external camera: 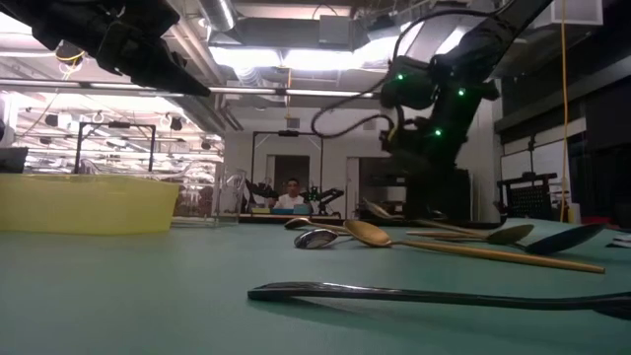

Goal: Sort silverware by color (type)
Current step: Put the gold spoon into the yellow bin

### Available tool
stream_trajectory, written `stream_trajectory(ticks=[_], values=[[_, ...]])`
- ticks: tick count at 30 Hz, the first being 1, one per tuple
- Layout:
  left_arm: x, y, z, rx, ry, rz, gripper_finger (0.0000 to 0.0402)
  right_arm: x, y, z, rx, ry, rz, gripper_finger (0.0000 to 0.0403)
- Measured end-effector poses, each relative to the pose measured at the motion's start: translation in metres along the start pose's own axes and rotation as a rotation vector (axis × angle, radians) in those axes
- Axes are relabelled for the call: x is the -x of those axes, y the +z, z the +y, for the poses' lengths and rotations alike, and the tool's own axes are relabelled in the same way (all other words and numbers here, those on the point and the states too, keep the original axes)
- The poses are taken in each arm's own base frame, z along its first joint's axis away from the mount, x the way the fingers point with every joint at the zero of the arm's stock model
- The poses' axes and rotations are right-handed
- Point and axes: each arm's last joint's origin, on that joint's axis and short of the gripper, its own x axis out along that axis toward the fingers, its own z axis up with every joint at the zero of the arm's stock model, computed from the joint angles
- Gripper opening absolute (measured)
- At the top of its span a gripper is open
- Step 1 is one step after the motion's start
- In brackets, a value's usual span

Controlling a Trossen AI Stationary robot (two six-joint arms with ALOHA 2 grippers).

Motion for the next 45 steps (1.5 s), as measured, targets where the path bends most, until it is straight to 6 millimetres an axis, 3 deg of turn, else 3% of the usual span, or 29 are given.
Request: stream_trajectory(ticks=[14,27,33,45], values=[[0.0,0.0,0.0,0.002,0.0,0.0,0.0048,0.01,0.028,0.014,0.024,0.278,-0.158,0.0],[0.0,0.001,0.0,0.155,-0.007,-0.014,0.0048,0.05,0.072,0.043,0.136,0.381,-0.331,0.0],[0.0,0.002,0.0,0.302,-0.008,-0.02,0.005,0.066,0.082,0.056,0.206,0.419,-0.382,0.0],[0.001,0.01,0.003,0.55,-0.01,-0.109,0.0151,0.075,0.064,0.09,0.406,0.471,-0.341,0.0]])
